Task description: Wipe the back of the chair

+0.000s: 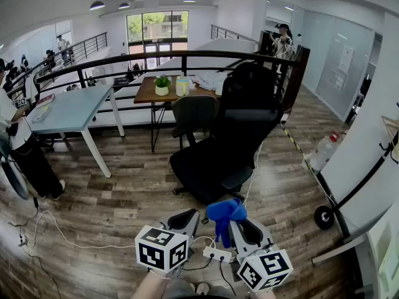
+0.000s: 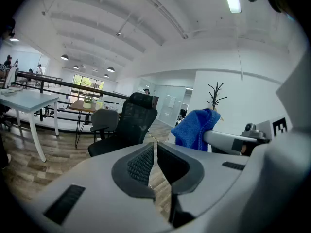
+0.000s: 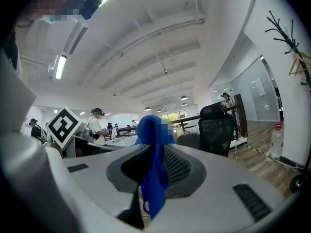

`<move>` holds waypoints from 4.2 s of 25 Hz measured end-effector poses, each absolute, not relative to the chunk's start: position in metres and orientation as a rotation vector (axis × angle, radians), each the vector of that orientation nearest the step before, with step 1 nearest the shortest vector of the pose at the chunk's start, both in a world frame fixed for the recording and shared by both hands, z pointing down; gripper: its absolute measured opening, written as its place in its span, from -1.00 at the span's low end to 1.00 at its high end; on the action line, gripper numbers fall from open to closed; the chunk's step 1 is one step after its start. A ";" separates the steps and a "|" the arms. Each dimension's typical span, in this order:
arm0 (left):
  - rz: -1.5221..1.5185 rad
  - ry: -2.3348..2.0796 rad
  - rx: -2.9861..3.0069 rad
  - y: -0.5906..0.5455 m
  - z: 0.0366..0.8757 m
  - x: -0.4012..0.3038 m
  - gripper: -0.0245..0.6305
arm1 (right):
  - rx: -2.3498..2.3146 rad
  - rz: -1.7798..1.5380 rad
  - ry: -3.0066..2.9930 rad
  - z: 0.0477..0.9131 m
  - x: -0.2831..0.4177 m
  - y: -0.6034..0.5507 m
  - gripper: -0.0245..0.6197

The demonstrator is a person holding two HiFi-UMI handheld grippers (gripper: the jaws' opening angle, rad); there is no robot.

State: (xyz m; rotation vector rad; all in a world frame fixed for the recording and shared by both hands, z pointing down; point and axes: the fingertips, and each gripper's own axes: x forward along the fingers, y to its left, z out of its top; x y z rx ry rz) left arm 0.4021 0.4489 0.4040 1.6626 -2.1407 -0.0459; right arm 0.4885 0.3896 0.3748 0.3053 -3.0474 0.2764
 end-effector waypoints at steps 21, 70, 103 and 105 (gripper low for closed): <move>-0.057 -2.199 1.588 0.450 0.424 0.380 -0.82 | 0.162 0.323 -2.992 0.410 0.466 0.383 -0.67; 0.046 -1.899 1.882 0.185 0.433 -0.034 -0.82 | 0.516 0.423 -2.988 0.411 0.050 0.137 -0.66; 0.099 -1.534 2.211 -0.084 0.414 -0.062 -0.82 | 1.083 0.367 -2.923 0.364 0.039 -0.102 -0.66; 0.116 -1.523 2.248 -0.104 0.403 -0.069 -0.82 | 1.105 0.348 -2.926 0.353 0.028 -0.118 -0.66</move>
